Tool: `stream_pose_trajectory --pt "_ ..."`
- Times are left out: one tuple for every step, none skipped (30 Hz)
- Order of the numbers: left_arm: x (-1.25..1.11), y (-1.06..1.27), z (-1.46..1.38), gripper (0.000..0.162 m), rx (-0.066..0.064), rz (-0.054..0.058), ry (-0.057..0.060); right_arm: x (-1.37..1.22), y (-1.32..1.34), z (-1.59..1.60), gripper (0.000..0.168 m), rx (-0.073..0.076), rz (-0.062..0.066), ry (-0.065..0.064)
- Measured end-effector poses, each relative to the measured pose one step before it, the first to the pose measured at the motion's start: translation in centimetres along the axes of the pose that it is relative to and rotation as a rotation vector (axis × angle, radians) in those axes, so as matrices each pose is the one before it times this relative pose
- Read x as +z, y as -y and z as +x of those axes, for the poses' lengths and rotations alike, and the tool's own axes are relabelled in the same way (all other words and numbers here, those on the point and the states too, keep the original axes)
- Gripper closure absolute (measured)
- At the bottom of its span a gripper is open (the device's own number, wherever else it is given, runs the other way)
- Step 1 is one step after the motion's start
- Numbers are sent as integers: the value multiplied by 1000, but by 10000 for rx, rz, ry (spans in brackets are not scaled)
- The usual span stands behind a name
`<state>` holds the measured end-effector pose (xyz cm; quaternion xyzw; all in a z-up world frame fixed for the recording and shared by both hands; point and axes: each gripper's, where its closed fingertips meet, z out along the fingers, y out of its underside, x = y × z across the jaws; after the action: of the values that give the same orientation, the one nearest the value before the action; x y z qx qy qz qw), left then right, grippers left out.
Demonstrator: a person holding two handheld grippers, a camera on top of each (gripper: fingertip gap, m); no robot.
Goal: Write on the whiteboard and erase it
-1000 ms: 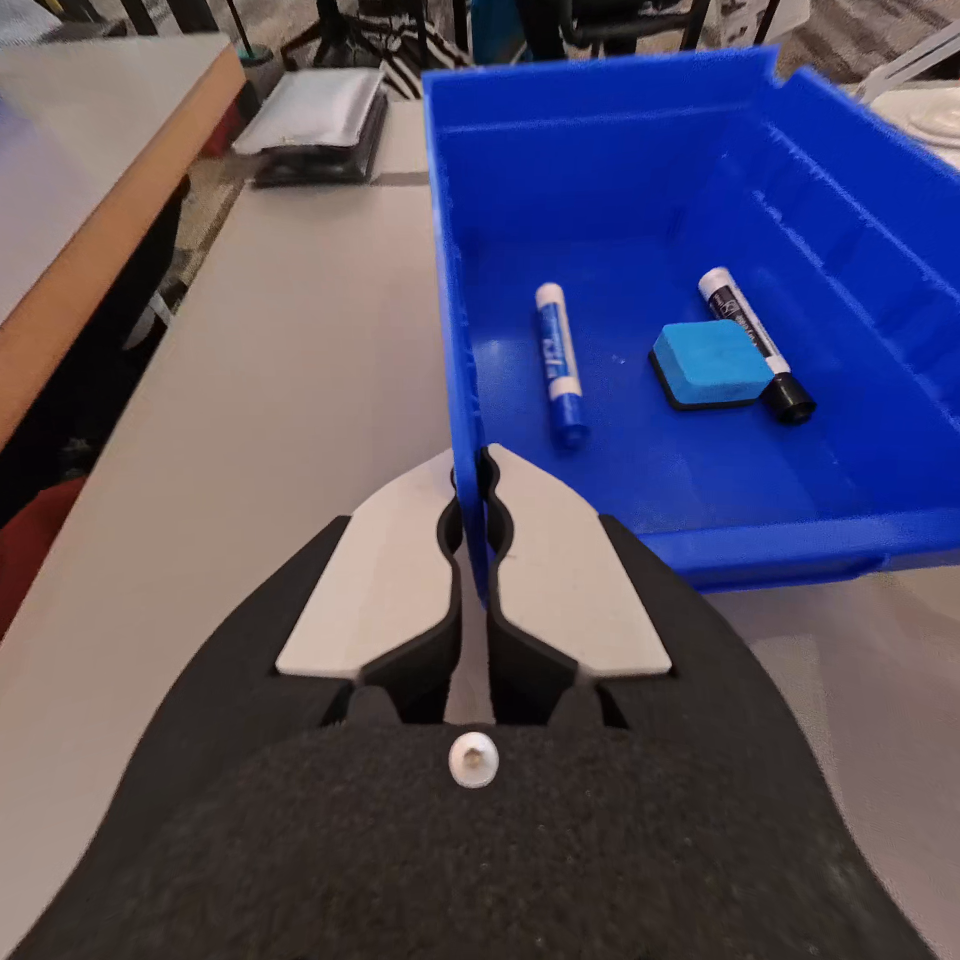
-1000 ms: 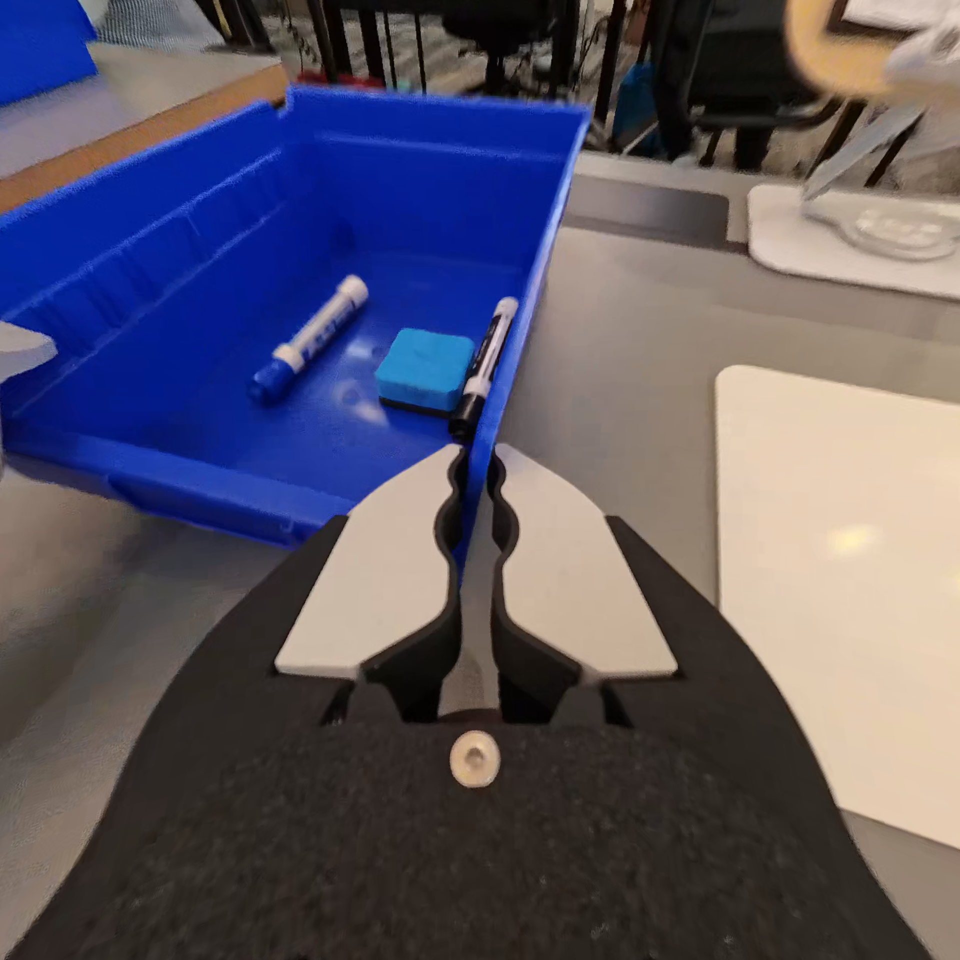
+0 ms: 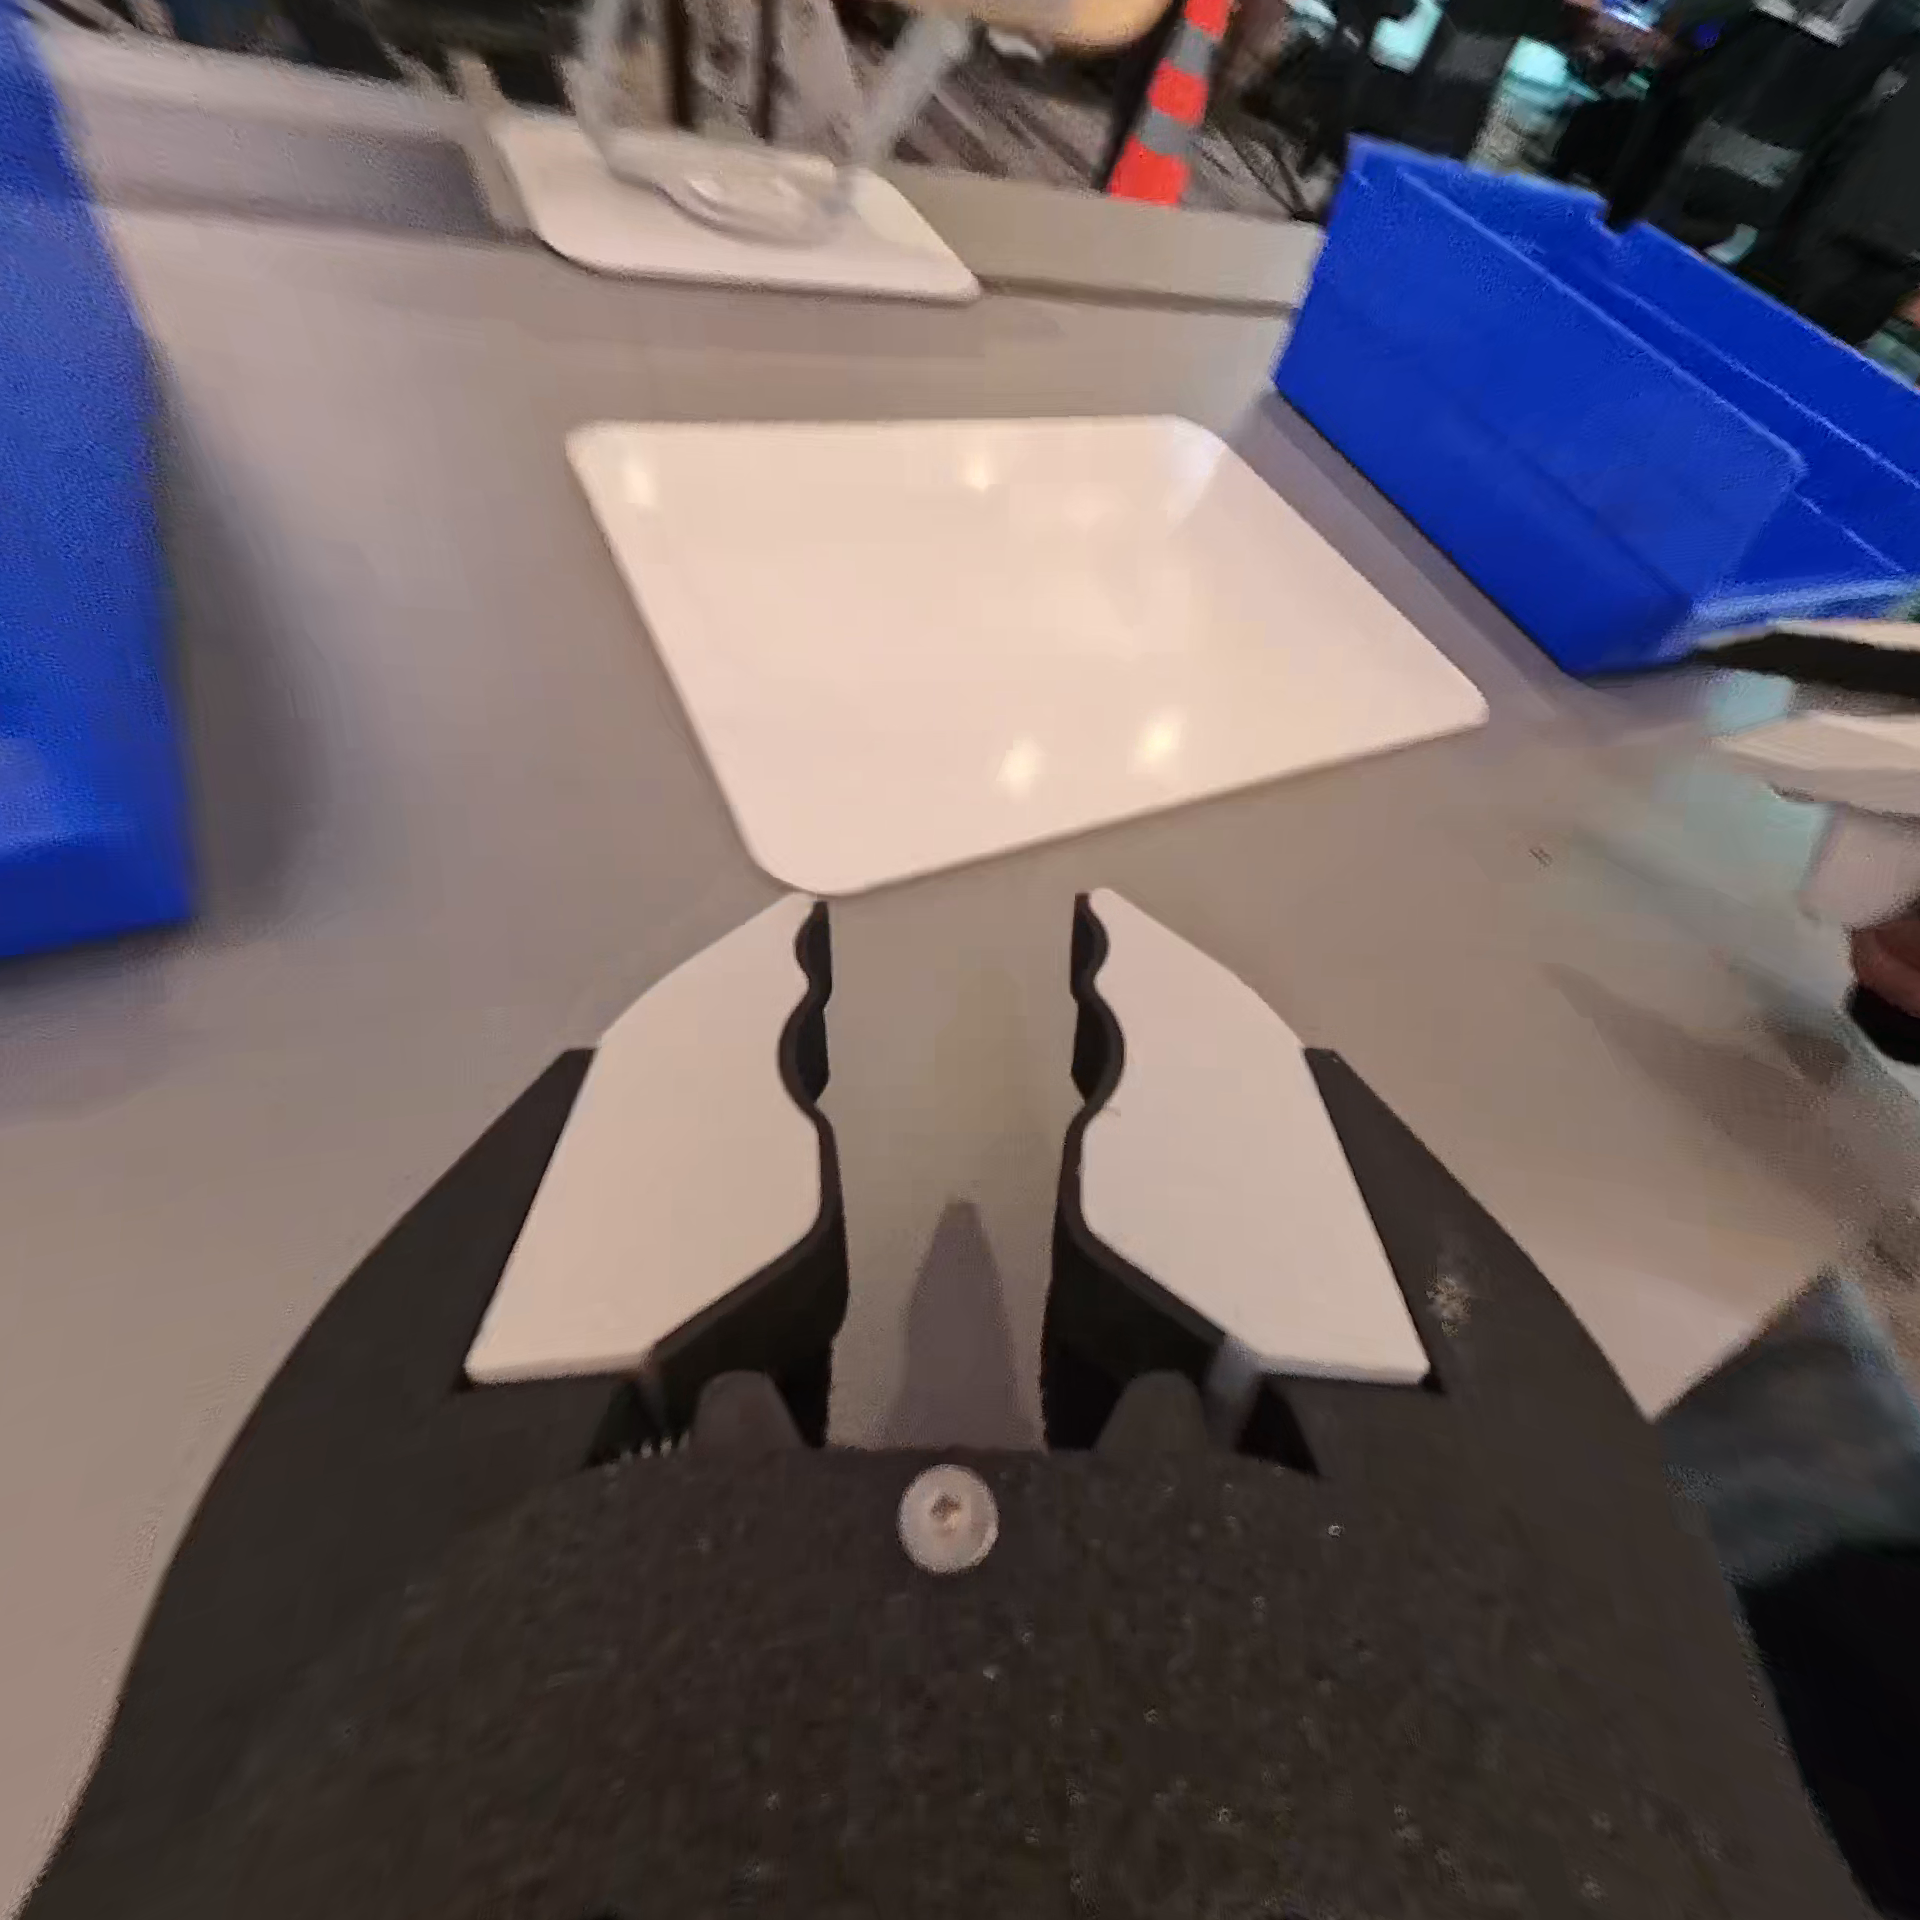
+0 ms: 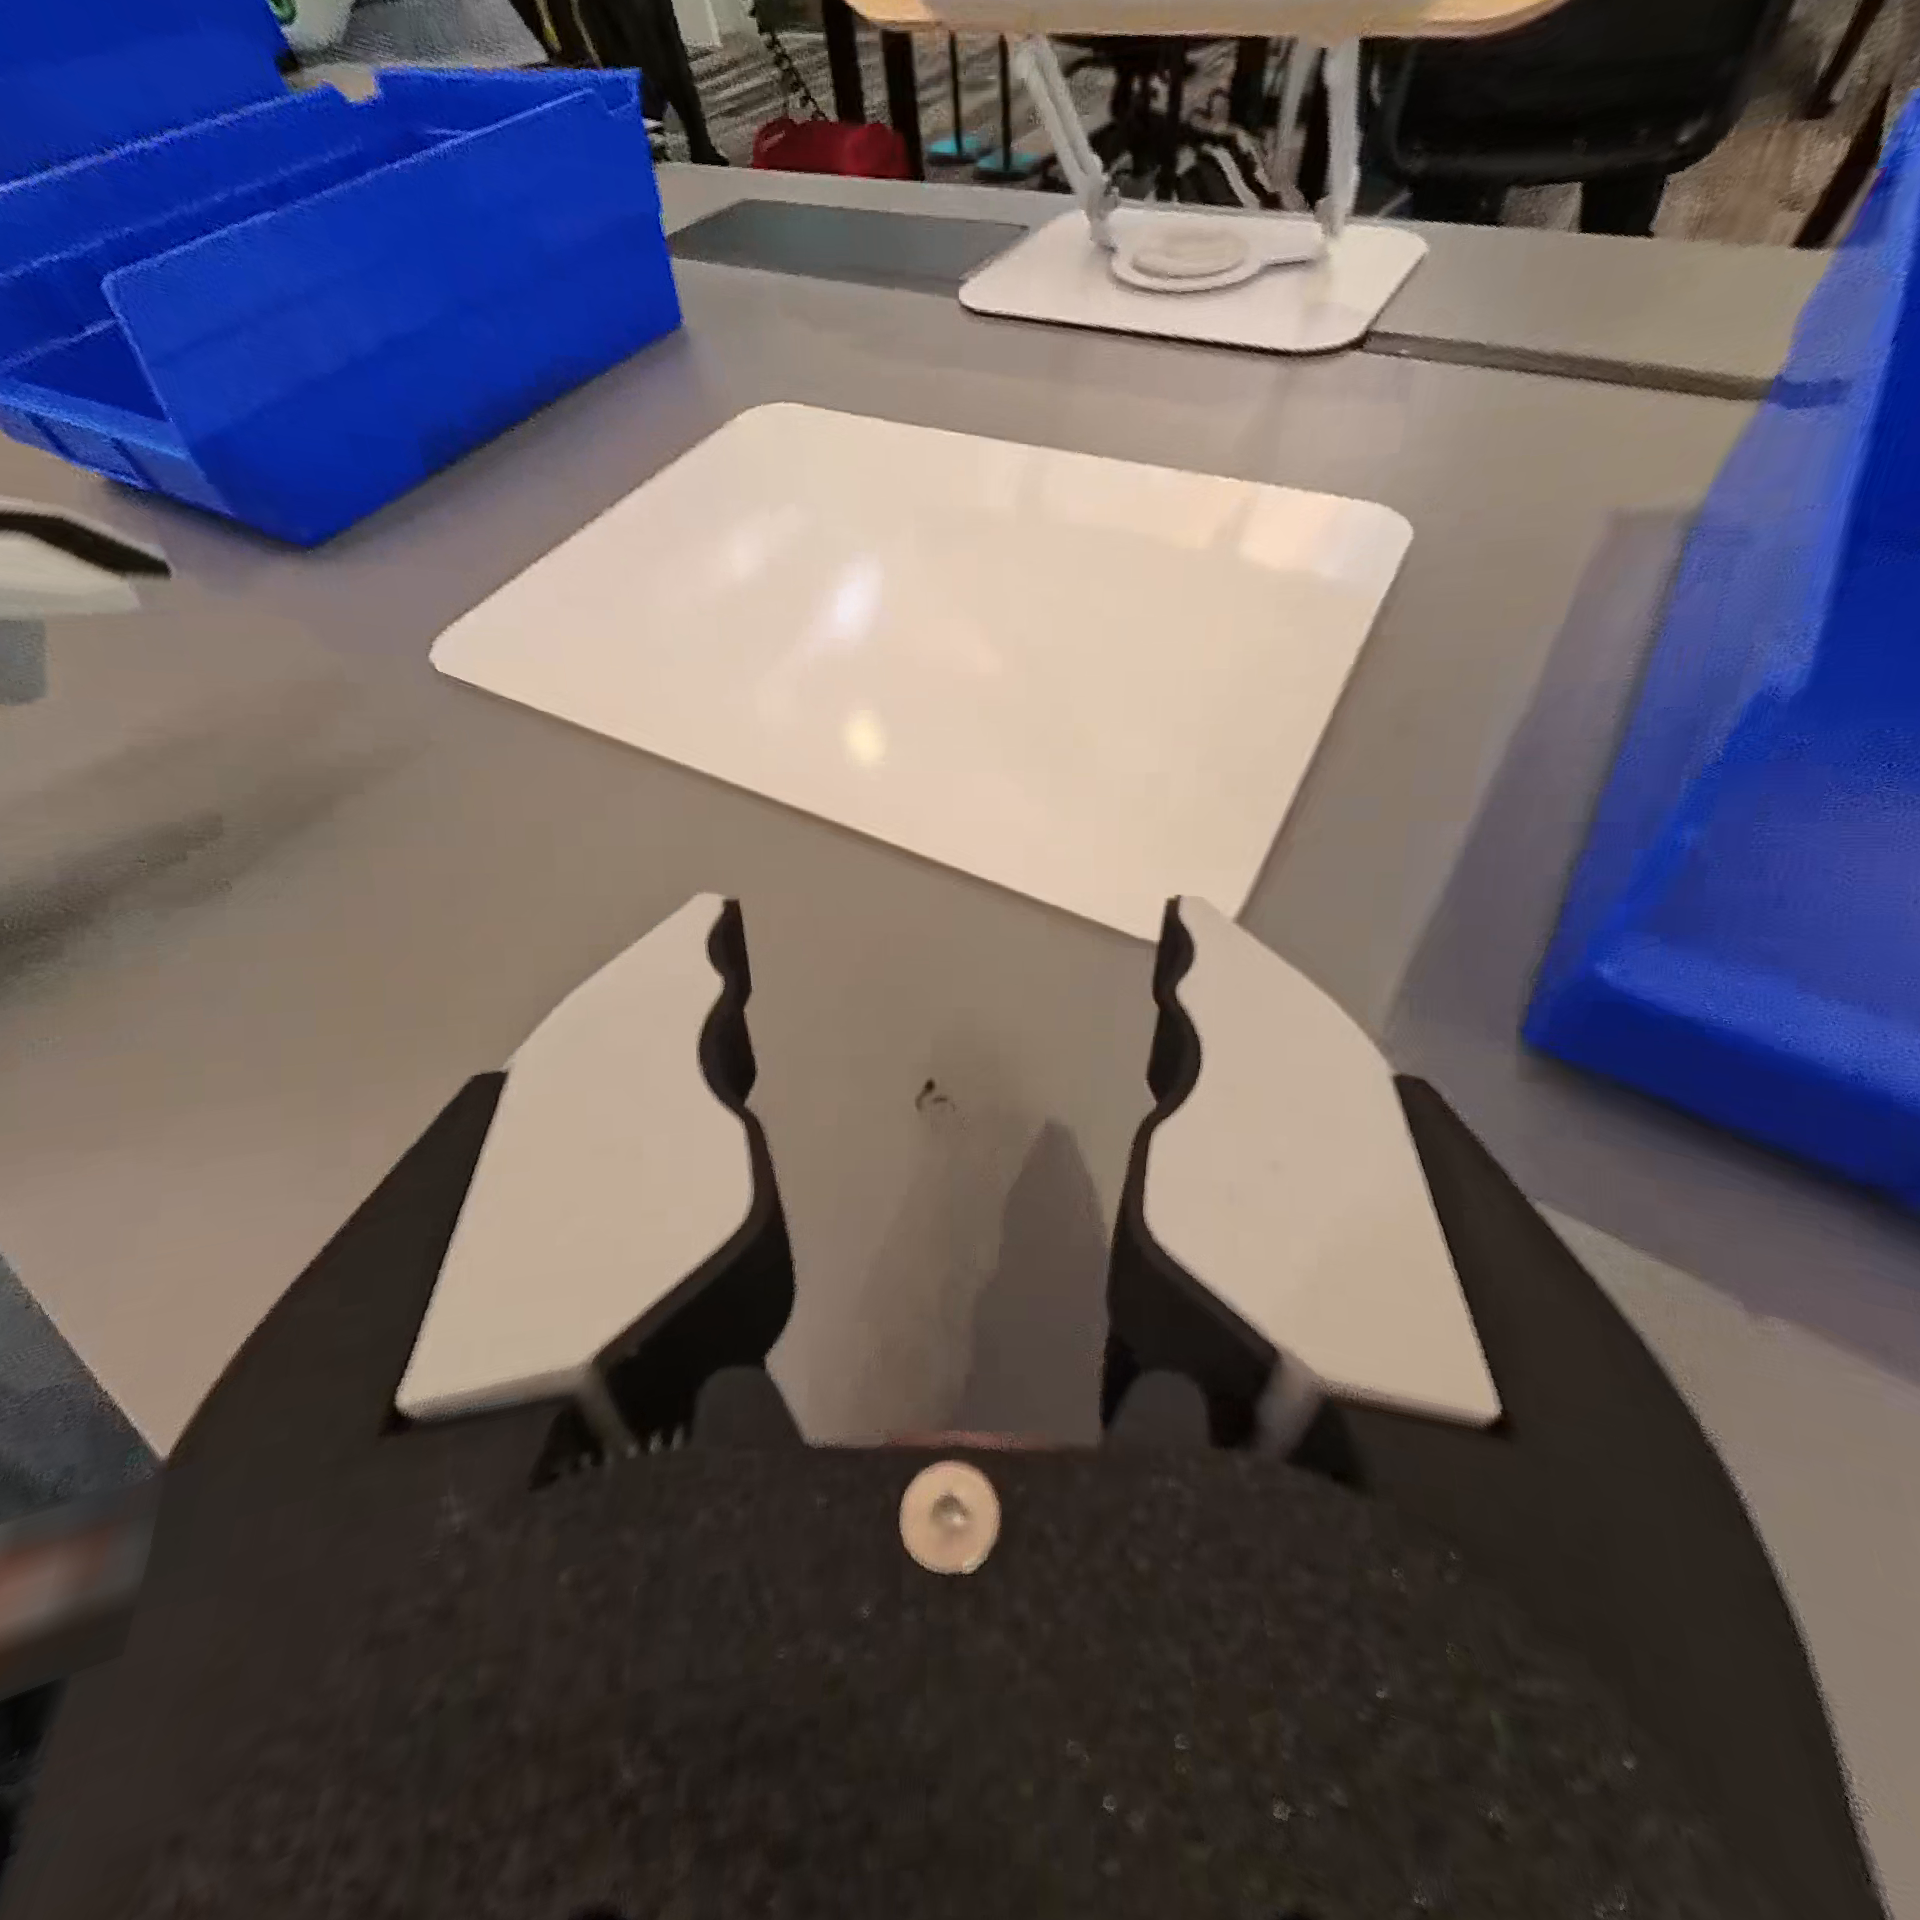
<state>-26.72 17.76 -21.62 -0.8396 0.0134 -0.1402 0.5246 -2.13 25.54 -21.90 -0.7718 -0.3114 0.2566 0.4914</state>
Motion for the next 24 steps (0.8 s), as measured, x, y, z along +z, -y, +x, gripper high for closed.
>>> stream_pose_trajectory --pt "204 -555 699 118 110 -190 -341 -289 -67 282 94 39 78 -90" --pt "140 -204 -110 118 354 -65 93 -176 141 171 96 -30 148 -44" --pt "99 18 -637 118 397 -24 374 -55 189 93 99 -37 136 1" --pt "148 -68 -500 117 286 -114 216 29 175 9 100 -2 132 46" --pt "109 -148 -342 116 49 -146 97 43 136 -31 100 39 119 56" --pt "12 -63 -244 116 -158 -1 36 29 114 -43 100 71 81 53" --pt "-42 -70 -14 116 -223 17 -88 -13 124 -134 101 48 78 93" --pt "-29 -109 -38 116 -218 -35 -49 -23 152 -183 101 -22 87 101" --pt "2 -55 38 116 -110 -1 -75 -13 68 -106 102 -84 41 36" --pt "43 -84 13 116 1 -47 -34 44 -40 -5 103 -113 -27 -44" --pt "31 -74 -142 115 47 -49 86 92 -109 36 103 -107 -70 -73" --pt "24 -88 -107 115 69 -44 57 104 -129 -9 103 -76 -76 -33" --pt "18 -81 -96 115 29 -41 41 92 -121 -72 103 -31 -69 22" --pt "-24 -32 -150 115 -51 -5 51 55 -75 -92 103 16 -47 40" --pt "-53 -8 -152 114 -131 -19 15 3 -9 -72 103 43 0 33" --pt "-148 121 -122 113 -200 2 -50 -35 51 -56 104 51 38 33" --pt "-340 455 -272 113 -308 59 -31 -41 89 -25 104 53 53 33" --pt "-573 976 -571 111 -219 118 54 -19 60 17 104 59 46 17" --pt "-812 1520 -1232 111 -77 232 351 14 -15 65 105 80 -10 6" --pt "-877 1990 -1667 111 -61 338 450 43 -127 79 105 87 -68 10" --pt "-577 1972 -1782 110 -72 138 340 71 -181 82 106 77 -80 13" --pt "-49 1582 -1912 106 -9 -280 315 47 -146 75 106 77 -72 21" --pt "353 1275 -2175 100 78 -501 430 35 -54 34 106 83 -30 33" --pt "721 1168 -2178 98 157 -441 436 18 76 -13 106 84 39 55"
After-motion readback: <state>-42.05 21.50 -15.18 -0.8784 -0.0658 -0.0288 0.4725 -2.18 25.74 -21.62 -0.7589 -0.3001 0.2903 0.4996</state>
